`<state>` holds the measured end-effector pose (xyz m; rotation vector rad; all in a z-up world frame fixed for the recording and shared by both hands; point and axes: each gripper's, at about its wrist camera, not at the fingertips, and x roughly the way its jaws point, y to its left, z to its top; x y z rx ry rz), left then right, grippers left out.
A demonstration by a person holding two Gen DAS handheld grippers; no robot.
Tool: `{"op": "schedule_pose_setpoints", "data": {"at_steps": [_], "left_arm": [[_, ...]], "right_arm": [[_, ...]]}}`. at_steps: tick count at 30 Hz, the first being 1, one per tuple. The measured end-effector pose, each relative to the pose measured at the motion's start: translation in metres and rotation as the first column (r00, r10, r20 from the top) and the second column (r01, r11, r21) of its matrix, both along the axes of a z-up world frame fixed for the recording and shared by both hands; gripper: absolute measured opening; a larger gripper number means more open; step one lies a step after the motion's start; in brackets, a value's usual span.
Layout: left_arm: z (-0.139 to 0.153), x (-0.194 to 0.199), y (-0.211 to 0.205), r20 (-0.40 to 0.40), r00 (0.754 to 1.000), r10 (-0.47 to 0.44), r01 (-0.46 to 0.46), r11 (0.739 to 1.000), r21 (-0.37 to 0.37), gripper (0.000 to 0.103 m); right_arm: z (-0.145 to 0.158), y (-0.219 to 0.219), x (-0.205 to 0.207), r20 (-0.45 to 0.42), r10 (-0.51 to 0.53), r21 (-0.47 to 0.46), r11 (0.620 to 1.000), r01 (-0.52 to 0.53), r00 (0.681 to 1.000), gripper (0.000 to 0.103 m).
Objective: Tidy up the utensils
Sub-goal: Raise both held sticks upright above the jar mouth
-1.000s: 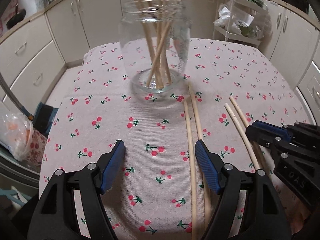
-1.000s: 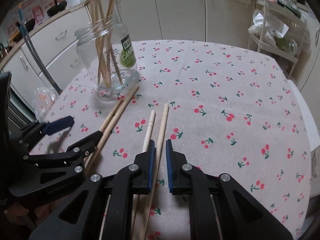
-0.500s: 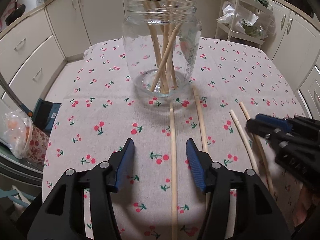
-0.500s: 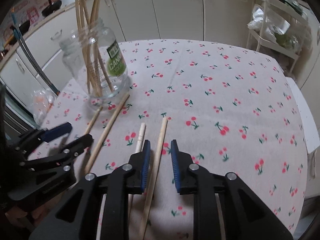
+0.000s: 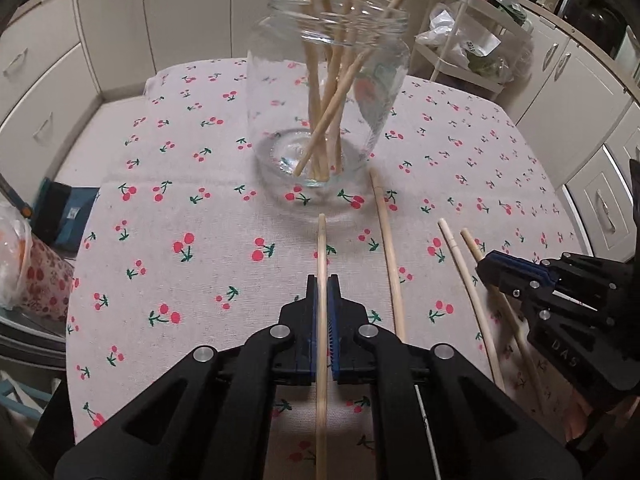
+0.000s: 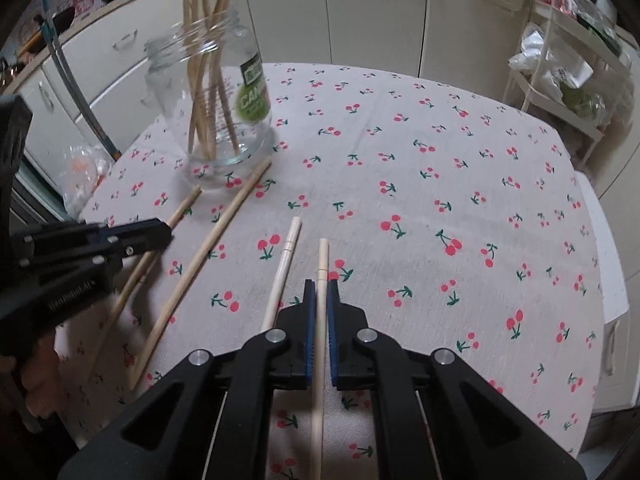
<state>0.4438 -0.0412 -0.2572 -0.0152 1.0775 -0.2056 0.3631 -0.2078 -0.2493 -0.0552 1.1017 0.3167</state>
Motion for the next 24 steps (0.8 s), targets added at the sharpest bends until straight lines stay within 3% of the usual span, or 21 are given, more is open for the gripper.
{"op": "schedule_pose_setpoints", "data": {"at_steps": [6,7,9,12,16,19,24], "left_arm": [[-0.001,0.006,-0.009,0.021,1.000,-0.016,0.014,0.998,0.067,0.017],[-0.001,0.007,-0.013,0.029,0.999,-0.024,0.021,0.996,0.090,0.016],[-0.002,0.007,-0.020,0.040,0.998,-0.052,0.047,0.992,0.121,0.005],[0.005,0.002,-0.020,0.056,0.997,-0.057,0.052,0.994,0.101,0.004],[0.040,-0.015,-0.007,0.181,0.983,-0.039,0.036,0.999,0.019,0.004],[0.081,-0.025,0.007,0.329,0.944,-0.001,0.033,0.995,-0.091,0.004],[0.145,-0.022,0.030,0.540,0.833,0.121,0.012,0.971,-0.237,0.004]], "right_arm": [[-0.001,0.005,0.000,0.025,0.031,-0.026,0.999,-0.031,0.999,0.007],[-0.001,0.004,-0.001,0.027,0.028,-0.020,0.999,-0.028,0.999,0.007],[-0.002,-0.002,0.000,0.016,0.003,0.022,1.000,-0.003,1.000,0.006],[0.001,-0.020,0.002,-0.018,-0.072,0.173,0.982,0.074,0.997,0.006],[0.030,-0.045,-0.004,0.051,-0.188,0.414,0.898,0.150,0.981,0.006],[0.062,-0.057,-0.011,0.160,-0.284,0.532,0.831,0.160,0.945,0.006],[0.111,-0.056,-0.019,0.322,-0.400,0.623,0.772,0.126,0.858,0.006]]}}
